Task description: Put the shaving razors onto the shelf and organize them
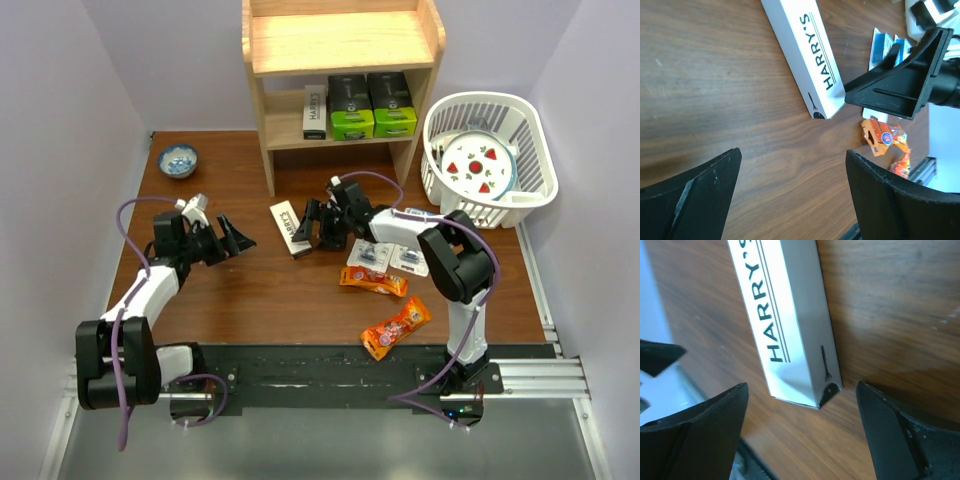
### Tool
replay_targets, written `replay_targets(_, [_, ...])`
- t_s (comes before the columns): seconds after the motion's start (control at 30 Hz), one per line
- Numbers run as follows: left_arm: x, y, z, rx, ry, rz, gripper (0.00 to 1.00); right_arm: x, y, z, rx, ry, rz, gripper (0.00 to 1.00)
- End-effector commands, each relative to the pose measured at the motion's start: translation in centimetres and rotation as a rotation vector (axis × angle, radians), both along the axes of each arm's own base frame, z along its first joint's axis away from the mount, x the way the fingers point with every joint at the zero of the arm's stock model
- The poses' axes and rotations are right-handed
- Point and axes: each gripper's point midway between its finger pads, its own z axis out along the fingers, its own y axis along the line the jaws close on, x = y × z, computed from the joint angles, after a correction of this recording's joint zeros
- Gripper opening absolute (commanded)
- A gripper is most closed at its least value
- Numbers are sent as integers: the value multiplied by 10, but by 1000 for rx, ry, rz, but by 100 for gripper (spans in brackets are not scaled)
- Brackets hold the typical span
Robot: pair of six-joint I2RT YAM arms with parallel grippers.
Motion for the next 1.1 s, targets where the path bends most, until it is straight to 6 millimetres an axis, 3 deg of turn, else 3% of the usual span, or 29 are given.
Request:
replay_targets(0.0, [25,5,29,71,-173,-20,90,22,-31,37,-254,-225,-26,97])
replay_targets(0.13, [31,10,41,113,-229,-9,90,23,-20,55,-387,-406,51,99])
replay_targets(0.2, [30,12,46,125,-250,4,90,17,-17,52,-492,-455,64,99])
replay_targets(0.37, [22,17,54,161,-283,17,89,3,2,41,-506,-475,129,99])
replay_targets(0.53, [13,29,61,168,-311,73,89,9,3,22,-600,-507,142,99])
replay_targets(0.63, [4,39,54,158,-273,106,89,13,1,12,-631,-515,151,99])
replay_targets(0.8, [-4,38,50,153,-275,102,89,13,3,-3,-636,-523,193,99])
replay_targets(1.07, [-8,38,42,147,-270,107,89,7,15,-9,-634,-587,267,95])
